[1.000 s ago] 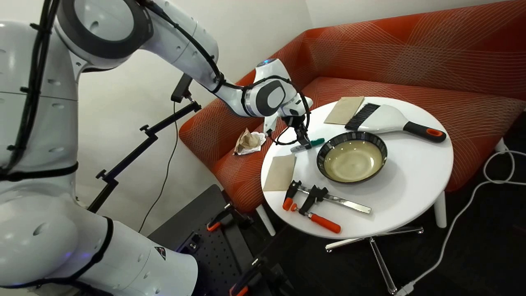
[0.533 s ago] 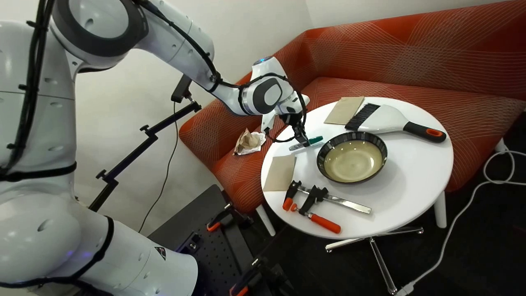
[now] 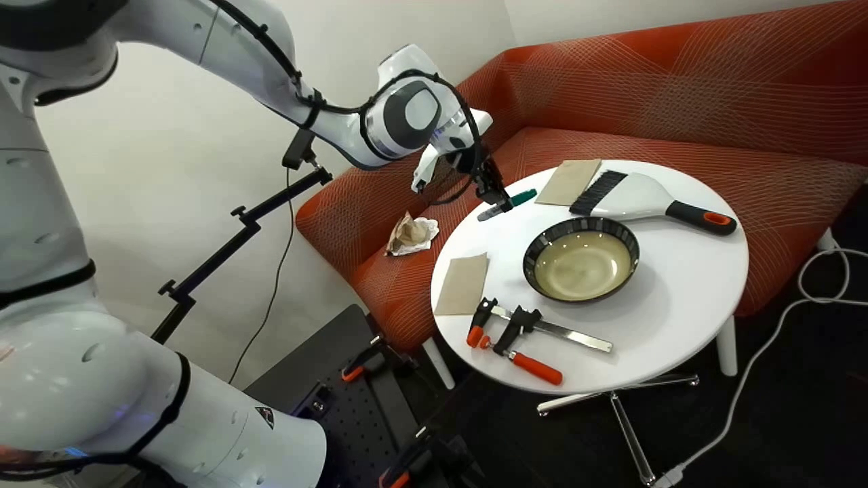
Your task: Pick up the pen from the table and put it in the bowl.
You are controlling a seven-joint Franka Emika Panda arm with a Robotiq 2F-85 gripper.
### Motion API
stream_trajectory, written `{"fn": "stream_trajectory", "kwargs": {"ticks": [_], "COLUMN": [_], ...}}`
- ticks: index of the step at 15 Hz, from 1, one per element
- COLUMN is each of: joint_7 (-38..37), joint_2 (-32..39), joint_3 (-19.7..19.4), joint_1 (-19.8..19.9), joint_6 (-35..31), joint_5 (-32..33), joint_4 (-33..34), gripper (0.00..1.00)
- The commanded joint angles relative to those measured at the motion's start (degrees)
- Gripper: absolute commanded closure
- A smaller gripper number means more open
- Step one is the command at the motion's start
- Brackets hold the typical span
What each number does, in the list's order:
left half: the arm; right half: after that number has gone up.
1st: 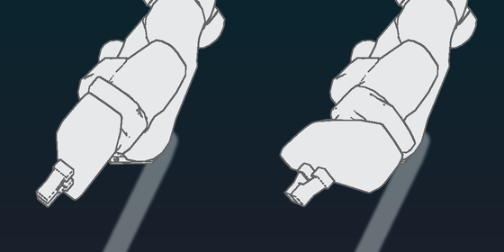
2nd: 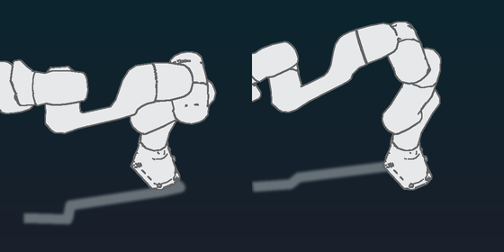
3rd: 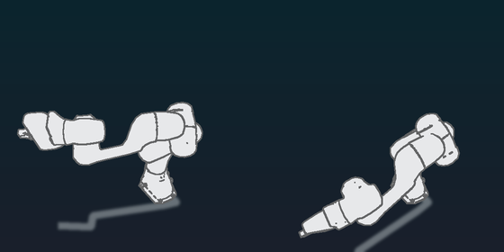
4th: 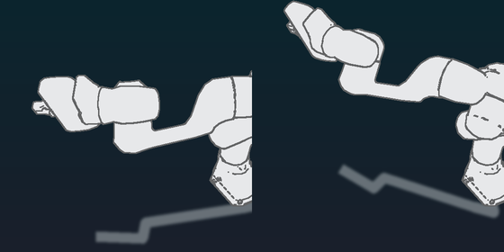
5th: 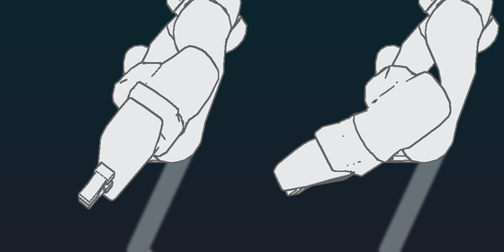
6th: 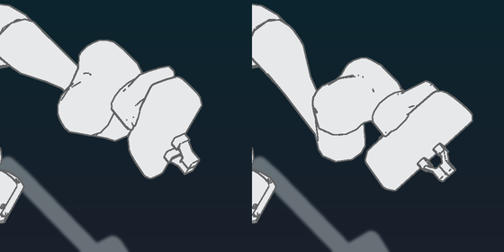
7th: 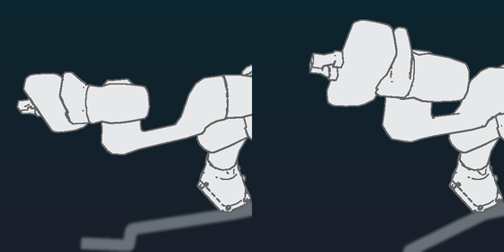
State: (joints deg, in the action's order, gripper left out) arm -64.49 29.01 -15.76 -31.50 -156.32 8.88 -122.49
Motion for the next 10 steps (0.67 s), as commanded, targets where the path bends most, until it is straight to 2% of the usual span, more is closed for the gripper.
{"fn": "stream_trajectory", "kwargs": {"ticks": [1, 3, 5, 10], "joint_7": [-7.69, -10.24, -10.74, -6.38], "joint_2": [-5.09, -5.35, -5.31, -3.86], "joint_3": [-4.15, -4.16, -2.44, 4.41], "joint_1": [-0.58, 1.52, 4.48, 13.01], "joint_6": [3.06, 5.43, 7.8, 10.91], "joint_5": [7.83, 10.84, 11.72, 7.16], "joint_4": [-2.67, -1.51, -0.58, 1.73], "gripper": [0.95, 0.95, 0.95, 0.95]}}
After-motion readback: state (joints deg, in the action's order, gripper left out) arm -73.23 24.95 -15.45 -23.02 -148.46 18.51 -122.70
